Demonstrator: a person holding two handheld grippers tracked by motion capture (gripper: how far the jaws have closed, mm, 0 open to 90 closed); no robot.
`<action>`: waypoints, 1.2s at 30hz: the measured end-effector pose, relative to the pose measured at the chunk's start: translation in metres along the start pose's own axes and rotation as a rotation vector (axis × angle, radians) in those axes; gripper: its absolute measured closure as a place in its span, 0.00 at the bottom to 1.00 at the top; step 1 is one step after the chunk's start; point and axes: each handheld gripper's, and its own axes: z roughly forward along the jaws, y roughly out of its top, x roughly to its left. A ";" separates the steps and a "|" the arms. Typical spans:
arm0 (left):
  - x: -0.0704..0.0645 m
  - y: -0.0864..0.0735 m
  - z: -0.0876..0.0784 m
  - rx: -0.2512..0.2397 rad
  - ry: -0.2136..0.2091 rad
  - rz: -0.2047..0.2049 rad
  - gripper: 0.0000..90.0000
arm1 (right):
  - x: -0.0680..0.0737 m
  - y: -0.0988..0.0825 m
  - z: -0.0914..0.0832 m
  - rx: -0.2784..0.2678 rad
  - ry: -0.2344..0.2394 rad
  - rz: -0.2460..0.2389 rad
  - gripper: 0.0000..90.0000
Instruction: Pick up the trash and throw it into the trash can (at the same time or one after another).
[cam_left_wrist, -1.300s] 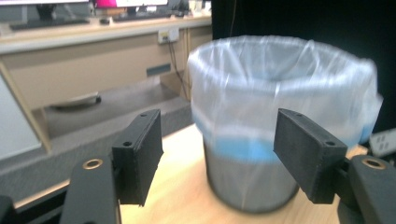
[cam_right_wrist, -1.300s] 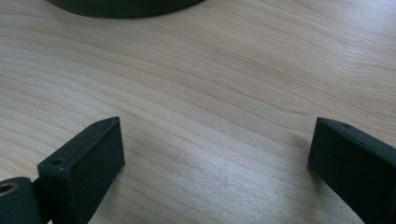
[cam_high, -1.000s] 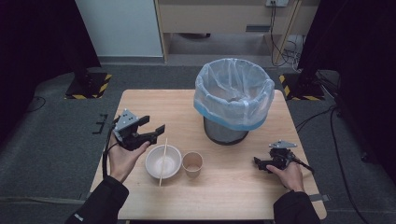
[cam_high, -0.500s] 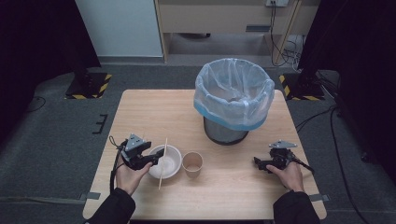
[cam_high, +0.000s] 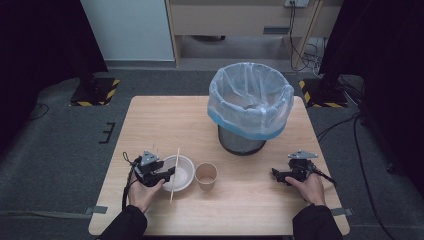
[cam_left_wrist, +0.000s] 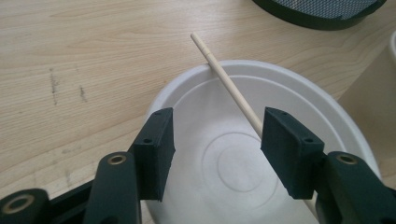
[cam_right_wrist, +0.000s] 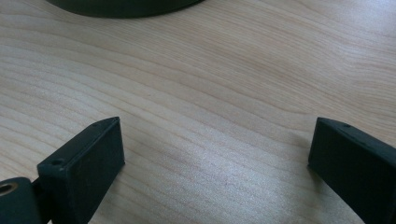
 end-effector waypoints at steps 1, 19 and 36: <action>0.000 0.000 0.000 0.000 0.000 0.000 0.49 | 0.000 0.000 0.000 0.000 0.000 0.000 0.04; -0.011 0.000 0.006 0.044 -0.040 -0.026 0.69 | 0.000 0.000 0.000 0.002 0.002 0.002 0.04; -0.008 0.003 0.008 0.077 -0.042 -0.057 0.92 | 0.000 0.000 0.000 0.004 0.003 0.003 0.04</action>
